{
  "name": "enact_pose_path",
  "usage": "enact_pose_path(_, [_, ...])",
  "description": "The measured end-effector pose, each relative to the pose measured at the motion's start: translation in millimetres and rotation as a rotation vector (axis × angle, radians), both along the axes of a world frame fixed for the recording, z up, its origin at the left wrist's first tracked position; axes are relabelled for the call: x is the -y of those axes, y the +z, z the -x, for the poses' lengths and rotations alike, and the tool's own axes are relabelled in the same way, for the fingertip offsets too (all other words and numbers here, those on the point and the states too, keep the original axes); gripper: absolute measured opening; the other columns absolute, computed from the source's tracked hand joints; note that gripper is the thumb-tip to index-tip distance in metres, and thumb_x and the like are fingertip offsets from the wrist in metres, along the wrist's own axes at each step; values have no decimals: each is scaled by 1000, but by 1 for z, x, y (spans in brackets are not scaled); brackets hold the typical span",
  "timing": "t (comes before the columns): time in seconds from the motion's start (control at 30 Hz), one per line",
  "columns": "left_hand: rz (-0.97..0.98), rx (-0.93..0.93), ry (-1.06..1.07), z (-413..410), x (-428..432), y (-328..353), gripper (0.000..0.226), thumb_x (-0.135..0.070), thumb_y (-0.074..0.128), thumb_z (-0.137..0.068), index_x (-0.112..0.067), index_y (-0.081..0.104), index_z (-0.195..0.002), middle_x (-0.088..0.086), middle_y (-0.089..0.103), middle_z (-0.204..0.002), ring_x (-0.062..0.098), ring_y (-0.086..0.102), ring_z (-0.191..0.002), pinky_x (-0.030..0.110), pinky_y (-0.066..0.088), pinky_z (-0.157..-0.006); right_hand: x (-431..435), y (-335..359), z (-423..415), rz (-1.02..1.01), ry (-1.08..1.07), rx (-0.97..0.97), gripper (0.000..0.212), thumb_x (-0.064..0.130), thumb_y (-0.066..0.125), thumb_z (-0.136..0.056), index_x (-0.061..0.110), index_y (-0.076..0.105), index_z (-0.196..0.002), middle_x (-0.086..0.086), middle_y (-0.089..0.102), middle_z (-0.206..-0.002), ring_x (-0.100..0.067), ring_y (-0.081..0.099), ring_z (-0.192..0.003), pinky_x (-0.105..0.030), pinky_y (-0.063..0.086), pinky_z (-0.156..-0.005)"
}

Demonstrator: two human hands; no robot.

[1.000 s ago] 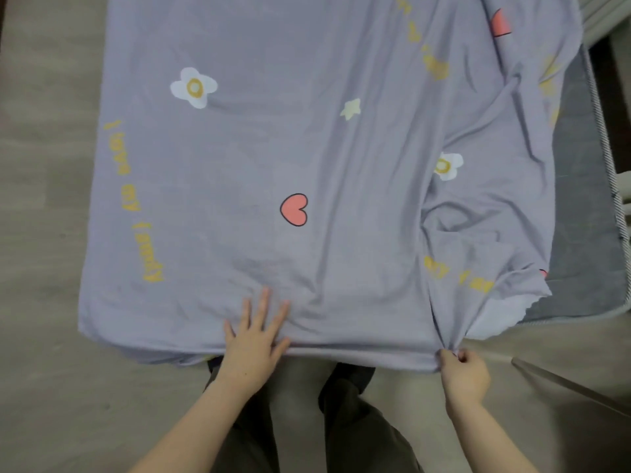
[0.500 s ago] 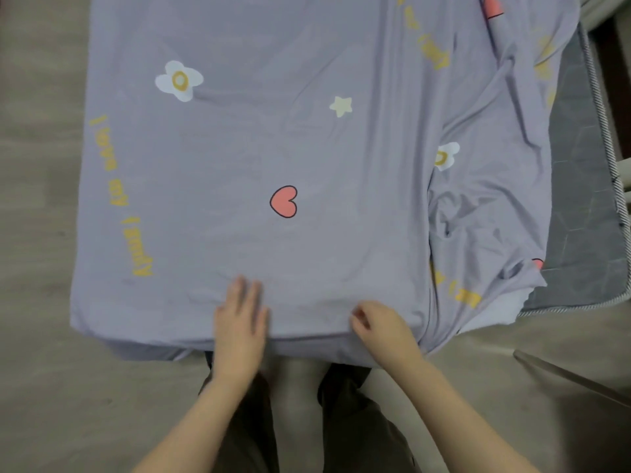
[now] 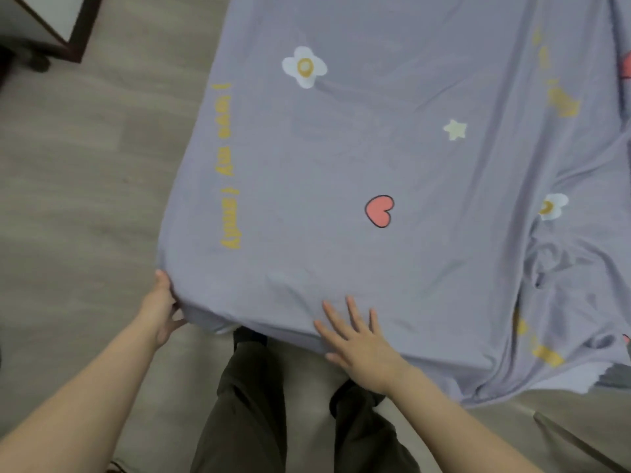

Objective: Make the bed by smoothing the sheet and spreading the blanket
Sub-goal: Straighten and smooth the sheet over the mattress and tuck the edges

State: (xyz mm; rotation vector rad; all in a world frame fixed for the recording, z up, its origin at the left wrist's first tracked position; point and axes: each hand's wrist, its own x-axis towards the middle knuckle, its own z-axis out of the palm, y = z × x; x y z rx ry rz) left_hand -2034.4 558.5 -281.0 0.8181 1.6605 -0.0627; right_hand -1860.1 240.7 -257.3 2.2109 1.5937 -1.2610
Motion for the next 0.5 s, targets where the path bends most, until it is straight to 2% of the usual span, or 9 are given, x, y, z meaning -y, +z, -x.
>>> enact_pose_path(0.07, [40,15,11,6,-7,-3,64,-64,17,-96,-27,45,-140,2,50,-142,30,46,-130,49,41,-95,-34,1,12,-31,63,-43,62,48,25,-102,34,-8,-152,11,-26,-156,-33,-31,-140,-61,-8,-113])
enact_pose_path(0.17, [95,38,61,7,-20,-11,58,-59,24,-99,-22,48,-137,4,58,-130,31,53,-118,42,45,-87,-97,-1,23,-94,29,-58,60,44,27,-103,34,-5,-153,10,-19,-159,-28,-21,-146,-56,-3,-116])
enact_pose_path(0.2, [101,41,65,6,-25,-14,57,-58,29,-99,-22,48,-138,3,59,-128,29,54,-116,40,44,-89,-120,-2,26,-113,-5,-46,60,43,28,-103,34,-4,-153,9,-18,-160,-27,-19,-147,-55,0,-117])
enact_pose_path(0.3, [135,47,53,4,-40,-26,60,-60,37,-96,-23,46,-142,-1,51,-142,24,44,-131,40,32,-107,-188,-7,32,-139,-146,-10,62,43,30,-102,34,-3,-153,9,-18,-160,-28,-15,-148,-55,5,-116])
enact_pose_path(0.33, [159,56,75,4,-44,-30,62,-60,39,-95,-21,47,-141,0,51,-143,25,43,-132,41,31,-108,-209,-7,34,-136,-196,-9,62,43,31,-101,34,-3,-153,8,-17,-160,-28,-14,-148,-55,6,-116])
enact_pose_path(0.4, [178,82,161,2,-51,-36,61,-57,43,-95,-16,49,-138,5,56,-136,27,52,-123,40,41,-100,-243,-10,38,-114,-268,-17,62,43,30,-101,35,-4,-152,9,-18,-160,-27,-15,-148,-57,6,-116])
enact_pose_path(0.47, [110,70,210,2,-58,-42,55,-51,50,-95,-19,45,-139,8,60,-127,27,60,-109,38,48,-87,-268,-12,44,-73,-252,-11,61,45,29,-101,39,-4,-151,11,-20,-159,-28,-20,-146,-63,3,-114])
enact_pose_path(0.5, [89,74,206,3,-62,-46,53,-47,52,-95,-20,42,-140,8,60,-126,29,60,-110,40,48,-90,-276,-13,48,-45,-228,-6,60,45,29,-101,42,-5,-151,11,-21,-159,-30,-23,-145,-67,1,-111])
